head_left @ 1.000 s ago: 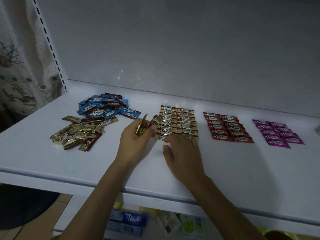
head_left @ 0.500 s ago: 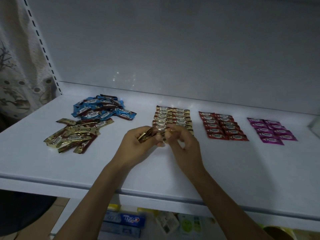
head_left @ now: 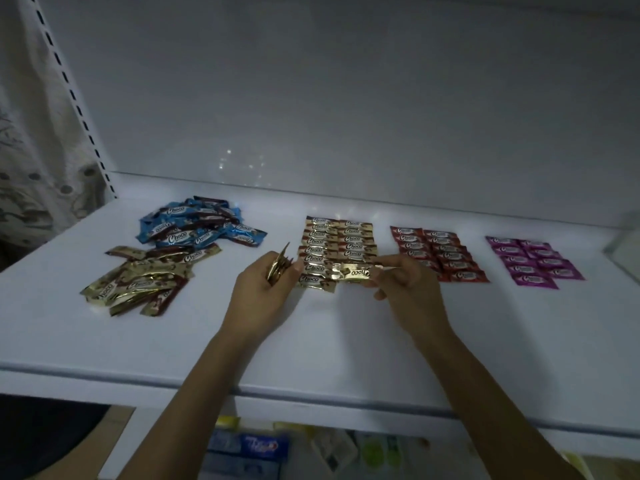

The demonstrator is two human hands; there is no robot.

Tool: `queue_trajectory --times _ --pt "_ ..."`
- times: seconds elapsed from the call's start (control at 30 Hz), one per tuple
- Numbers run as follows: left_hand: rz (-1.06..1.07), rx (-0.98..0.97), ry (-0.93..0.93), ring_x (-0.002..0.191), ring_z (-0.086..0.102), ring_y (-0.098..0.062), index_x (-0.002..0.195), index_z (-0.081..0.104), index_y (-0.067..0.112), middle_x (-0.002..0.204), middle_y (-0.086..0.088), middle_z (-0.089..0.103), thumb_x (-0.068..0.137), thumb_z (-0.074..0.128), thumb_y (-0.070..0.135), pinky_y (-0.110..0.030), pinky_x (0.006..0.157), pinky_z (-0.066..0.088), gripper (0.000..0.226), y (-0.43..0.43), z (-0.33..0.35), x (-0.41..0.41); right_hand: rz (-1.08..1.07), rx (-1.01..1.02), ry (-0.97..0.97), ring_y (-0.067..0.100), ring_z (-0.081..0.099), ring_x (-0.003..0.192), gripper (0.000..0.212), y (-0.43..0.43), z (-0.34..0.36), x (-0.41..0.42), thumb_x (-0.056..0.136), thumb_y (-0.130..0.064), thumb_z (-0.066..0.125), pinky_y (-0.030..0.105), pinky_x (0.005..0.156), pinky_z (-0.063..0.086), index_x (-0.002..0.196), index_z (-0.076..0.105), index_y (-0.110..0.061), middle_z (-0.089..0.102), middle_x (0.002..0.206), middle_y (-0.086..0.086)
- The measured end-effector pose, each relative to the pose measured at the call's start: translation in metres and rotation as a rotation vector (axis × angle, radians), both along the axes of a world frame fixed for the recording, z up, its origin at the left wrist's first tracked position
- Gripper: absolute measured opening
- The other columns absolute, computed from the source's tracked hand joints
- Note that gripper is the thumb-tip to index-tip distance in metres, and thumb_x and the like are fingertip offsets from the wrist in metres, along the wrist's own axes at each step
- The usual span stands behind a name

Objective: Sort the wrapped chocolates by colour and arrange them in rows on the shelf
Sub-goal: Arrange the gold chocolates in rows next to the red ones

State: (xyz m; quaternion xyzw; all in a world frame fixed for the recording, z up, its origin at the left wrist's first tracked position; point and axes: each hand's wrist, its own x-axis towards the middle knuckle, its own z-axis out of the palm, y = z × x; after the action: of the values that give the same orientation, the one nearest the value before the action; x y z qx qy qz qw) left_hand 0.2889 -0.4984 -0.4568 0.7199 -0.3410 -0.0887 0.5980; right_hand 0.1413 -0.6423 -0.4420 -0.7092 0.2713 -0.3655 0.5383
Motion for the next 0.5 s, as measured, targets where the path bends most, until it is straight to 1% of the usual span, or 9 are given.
queue_trajectory --times 0.03,0.1,0.17,0.23,0.3,0.4,0.47,0.5 --pt "0.002 0.008 -0.019 0.051 0.04 -0.002 0.077 0.058 0.002 0.059 0.005 0.052 0.092 0.061 0.035 -0.027 0.054 0.033 0.037 -0.001 -0.001 0.0 -0.018 -0.021 0.035 0.004 0.066 0.061 0.013 -0.003 -0.004 -0.002 0.09 0.0 0.06 0.016 0.055 0.049 0.093 0.064 -0.012 0.071 0.077 0.002" --pt "0.001 0.007 -0.033 0.052 0.041 -0.003 0.079 0.059 0.001 0.063 -0.006 0.057 0.091 0.061 0.038 -0.023 0.052 0.033 0.038 -0.002 -0.004 0.001 -0.056 -0.041 0.051 0.005 0.067 0.065 0.011 -0.005 -0.014 -0.008 0.09 -0.003 0.06 0.017 0.057 0.049 0.093 0.063 -0.013 0.072 0.08 0.002" --pt "0.002 0.015 -0.029 0.052 0.041 -0.002 0.081 0.061 0.004 0.068 -0.01 0.061 0.091 0.061 0.039 -0.02 0.05 0.032 0.037 -0.001 -0.005 0.002 -0.057 -0.049 0.014 0.007 0.067 0.065 0.013 -0.002 -0.016 -0.011 0.089 -0.002 0.06 0.016 0.058 0.049 0.089 0.059 -0.015 0.072 0.082 0.0" --pt "0.008 0.023 -0.033 0.052 0.042 -0.002 0.08 0.061 0.005 0.067 -0.007 0.06 0.091 0.061 0.038 -0.022 0.051 0.033 0.035 -0.001 -0.004 0.001 -0.019 -0.058 -0.014 0.008 0.066 0.06 0.018 0.0 -0.014 -0.012 0.087 0.001 0.063 0.015 0.058 0.049 0.084 0.058 -0.016 0.07 0.082 0.0" --pt "0.015 0.029 -0.037 0.052 0.043 -0.002 0.078 0.06 0.006 0.064 0.0 0.058 0.092 0.061 0.036 -0.024 0.052 0.033 0.033 -0.001 -0.003 0.0 0.027 -0.089 -0.023 0.01 0.066 0.06 0.024 0.002 -0.012 -0.013 0.083 0.007 0.065 0.017 0.06 0.05 0.078 0.061 -0.017 0.068 0.079 0.001" --pt "0.005 0.039 -0.032 0.052 0.044 -0.002 0.078 0.062 0.008 0.063 0.004 0.059 0.092 0.062 0.033 -0.019 0.05 0.034 0.029 0.001 -0.002 -0.001 0.073 -0.105 -0.088 0.012 0.065 0.062 0.029 0.005 -0.011 -0.014 0.079 0.012 0.066 0.019 0.063 0.052 0.075 0.065 -0.017 0.069 0.069 -0.003" --pt "-0.014 0.021 -0.022 0.055 0.051 -0.002 0.081 0.065 0.014 0.063 0.008 0.063 0.091 0.063 0.03 -0.016 0.052 0.039 0.02 0.001 -0.001 -0.001 0.056 -0.161 -0.157 0.012 0.065 0.06 0.027 0.01 -0.012 -0.014 0.08 0.009 0.067 0.019 0.059 0.052 0.078 0.067 -0.018 0.07 0.075 -0.006" --pt "-0.027 0.007 0.002 0.059 0.057 -0.002 0.084 0.067 0.016 0.066 0.011 0.066 0.09 0.064 0.028 -0.015 0.055 0.043 0.014 0.001 0.001 -0.002 0.026 -0.232 -0.18 0.011 0.064 0.059 0.025 0.013 -0.012 -0.014 0.081 0.006 0.068 0.019 0.055 0.052 0.079 0.067 -0.019 0.07 0.079 -0.009"
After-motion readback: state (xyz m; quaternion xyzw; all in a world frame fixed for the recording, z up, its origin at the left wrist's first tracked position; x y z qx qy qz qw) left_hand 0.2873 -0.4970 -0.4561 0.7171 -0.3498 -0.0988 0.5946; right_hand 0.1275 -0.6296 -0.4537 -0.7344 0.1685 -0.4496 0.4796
